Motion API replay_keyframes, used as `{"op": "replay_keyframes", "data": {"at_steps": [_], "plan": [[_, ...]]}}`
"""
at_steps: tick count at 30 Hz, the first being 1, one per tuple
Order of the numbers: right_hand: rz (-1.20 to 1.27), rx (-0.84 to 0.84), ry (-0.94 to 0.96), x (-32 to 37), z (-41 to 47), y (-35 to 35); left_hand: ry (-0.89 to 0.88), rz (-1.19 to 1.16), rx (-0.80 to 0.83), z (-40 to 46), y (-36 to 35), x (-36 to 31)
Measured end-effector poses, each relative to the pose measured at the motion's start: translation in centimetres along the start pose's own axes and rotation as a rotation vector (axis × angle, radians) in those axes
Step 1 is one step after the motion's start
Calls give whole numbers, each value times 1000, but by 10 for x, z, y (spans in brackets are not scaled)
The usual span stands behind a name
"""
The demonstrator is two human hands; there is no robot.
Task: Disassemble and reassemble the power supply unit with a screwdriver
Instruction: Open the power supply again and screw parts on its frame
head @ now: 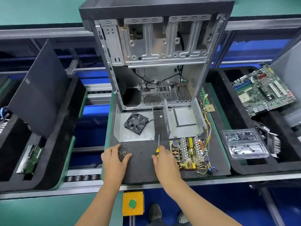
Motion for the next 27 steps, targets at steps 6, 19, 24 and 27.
{"op": "replay_keyframes", "data": {"at_steps": [6,19,24,27], "plan": [[-219,29,94,11,27,0,-121,-17,2,8,-15,-13],[-321,-135,-240,-102,12,57,-212,-39,-54,7,-12,-23],[-207,-101,-235,-96,18,53,-264,-57,-101,3,-15,-38],[-111,-62,-274,-96,20,53,-289,-70,-100,1,-18,-48]]}}
Point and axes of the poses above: each hand's wrist, its own z-axis towards the middle knuckle, its own y-axis out of the back of the hand, x = y × z, the point moved 6 cm from there along z, towards the middle knuckle, and after that the axes turned 15 degrees about -z, right-handed, at the moved point
